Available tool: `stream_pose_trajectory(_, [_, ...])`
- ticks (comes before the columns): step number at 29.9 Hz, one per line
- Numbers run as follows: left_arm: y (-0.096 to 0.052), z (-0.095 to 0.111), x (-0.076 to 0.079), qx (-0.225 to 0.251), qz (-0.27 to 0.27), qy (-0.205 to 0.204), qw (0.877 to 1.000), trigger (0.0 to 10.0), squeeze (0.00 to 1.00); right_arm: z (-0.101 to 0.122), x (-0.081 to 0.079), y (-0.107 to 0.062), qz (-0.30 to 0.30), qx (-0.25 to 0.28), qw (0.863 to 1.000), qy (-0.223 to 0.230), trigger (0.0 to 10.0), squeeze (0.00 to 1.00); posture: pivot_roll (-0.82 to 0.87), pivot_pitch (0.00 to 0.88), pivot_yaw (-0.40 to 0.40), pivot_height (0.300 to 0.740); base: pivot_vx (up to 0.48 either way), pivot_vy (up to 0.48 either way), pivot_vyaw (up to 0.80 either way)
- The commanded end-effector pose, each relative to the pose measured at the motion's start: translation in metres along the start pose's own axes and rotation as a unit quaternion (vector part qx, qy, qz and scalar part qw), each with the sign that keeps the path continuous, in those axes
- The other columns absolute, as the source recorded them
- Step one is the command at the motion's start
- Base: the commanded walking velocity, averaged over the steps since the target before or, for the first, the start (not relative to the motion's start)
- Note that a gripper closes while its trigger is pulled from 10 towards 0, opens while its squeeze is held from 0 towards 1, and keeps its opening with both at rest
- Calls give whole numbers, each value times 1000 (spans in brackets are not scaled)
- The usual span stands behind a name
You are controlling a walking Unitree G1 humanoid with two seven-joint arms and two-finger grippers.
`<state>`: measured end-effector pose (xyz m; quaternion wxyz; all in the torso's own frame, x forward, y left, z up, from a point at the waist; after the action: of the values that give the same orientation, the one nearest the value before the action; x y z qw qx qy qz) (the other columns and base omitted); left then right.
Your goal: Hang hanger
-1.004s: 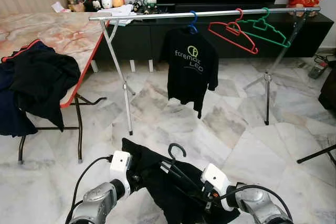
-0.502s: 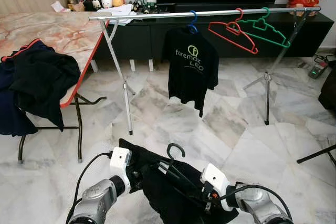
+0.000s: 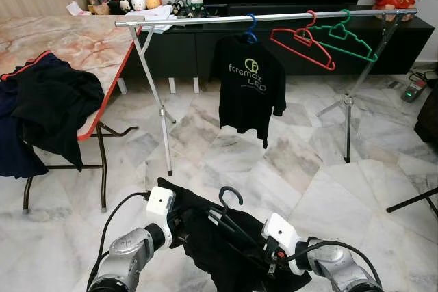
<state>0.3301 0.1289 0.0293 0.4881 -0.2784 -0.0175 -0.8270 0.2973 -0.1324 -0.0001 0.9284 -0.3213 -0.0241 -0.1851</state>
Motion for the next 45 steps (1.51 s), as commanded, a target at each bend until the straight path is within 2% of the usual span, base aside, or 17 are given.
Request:
stream_pose_trajectory(1, [0,5,0,0,0,25,1000,0,0,3,1,0,-5,11,1000,-8,0,0,-26,87,10,740,0,0,0])
stream_pose_trajectory(7, [2,10,1,8,6,31,999,0,0,4,1,0,-4,10,1000,-9,0,0,-24,88,11,740,0,0,0])
stream_pose_trajectory(14, [-1,27,-29,42,135,14,990,0,0,-23,-12,-4,40,-91,992,-77,0,0,-23,85,10,740,0,0,0])
stream_pose_trajectory(18, [-13,34,-54,53,227,17,972,0,0,-38,-18,-10,49,-126,987,-88,0,0,-24,85,10,740,0,0,0])
stream_pose_trajectory(23, [-28,27,-75,12,305,71,950,0,0,-45,-20,-18,50,-121,988,-79,0,0,-25,85,10,740,0,0,0])
stream_pose_trajectory(24, [-33,26,-82,3,336,87,938,0,0,-47,-24,-21,62,-121,988,-79,0,0,-28,86,12,740,0,0,0])
stream_pose_trajectory(29, [-43,25,-93,4,382,90,920,0,0,-56,-28,-27,75,-139,984,-87,0,0,-32,85,11,740,0,0,0])
stream_pose_trajectory(30, [-49,28,-99,11,407,91,909,0,0,-60,-31,-31,87,-149,981,-94,0,0,-32,85,11,740,0,0,0])
stream_pose_trajectory(31, [-49,28,-99,11,407,91,909,0,0,-60,-31,-31,87,-149,981,-94,0,0,-32,85,11,740,0,0,0])
stream_pose_trajectory(32, [-54,29,-103,18,427,85,900,0,0,-65,-34,-34,100,-159,977,-101,0,0,-35,85,13,740,0,0,0])
stream_pose_trajectory(35, [-56,31,-105,25,438,83,895,0,0,-66,-37,-37,113,-158,976,-100,0,0,-36,86,12,740,0,0,0])
stream_pose_trajectory(38, [-52,39,-101,51,423,83,901,0,0,-65,-38,-37,118,-155,976,-99,0,0,-36,88,11,740,0,0,0])
stream_pose_trajectory(40, [-38,42,-87,60,362,97,925,0,0,-68,-37,-38,115,-169,972,-116,0,0,-35,88,11,740,0,0,0])
stream_pose_trajectory(41, [-24,42,-69,59,293,112,948,0,0,-70,-36,-38,114,-178,969,-127,0,0,-34,89,11,740,0,0,0])
stream_pose_trajectory(42, [-24,42,-69,59,293,112,948,0,0,-70,-36,-38,114,-178,969,-127,0,0,-34,89,11,740,0,0,0])
stream_pose_trajectory(43, [-10,40,-47,59,213,108,969,0,0,-70,-36,-37,115,-181,968,-133,0,0,-33,89,11,740,0,0,0])
stream_pose_trajectory(45, [-5,40,-37,63,177,94,978,0,0,-69,-37,-36,115,-180,967,-136,0,0,-32,89,11,740,0,0,0])
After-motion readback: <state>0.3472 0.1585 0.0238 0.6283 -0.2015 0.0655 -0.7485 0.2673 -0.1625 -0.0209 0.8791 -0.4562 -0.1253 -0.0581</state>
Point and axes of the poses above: a point about 5 cm out from each wrist's last joint towards the gripper, its own y axis pointing out of the wrist towards the gripper, its own z axis along the axis of the wrist's last joint, x = y × z, the point moved 3 cm from there along y, pointing out of the wrist towards the gripper, and after that the axes turned 14 degrees about -y, right-handed, at the moved point
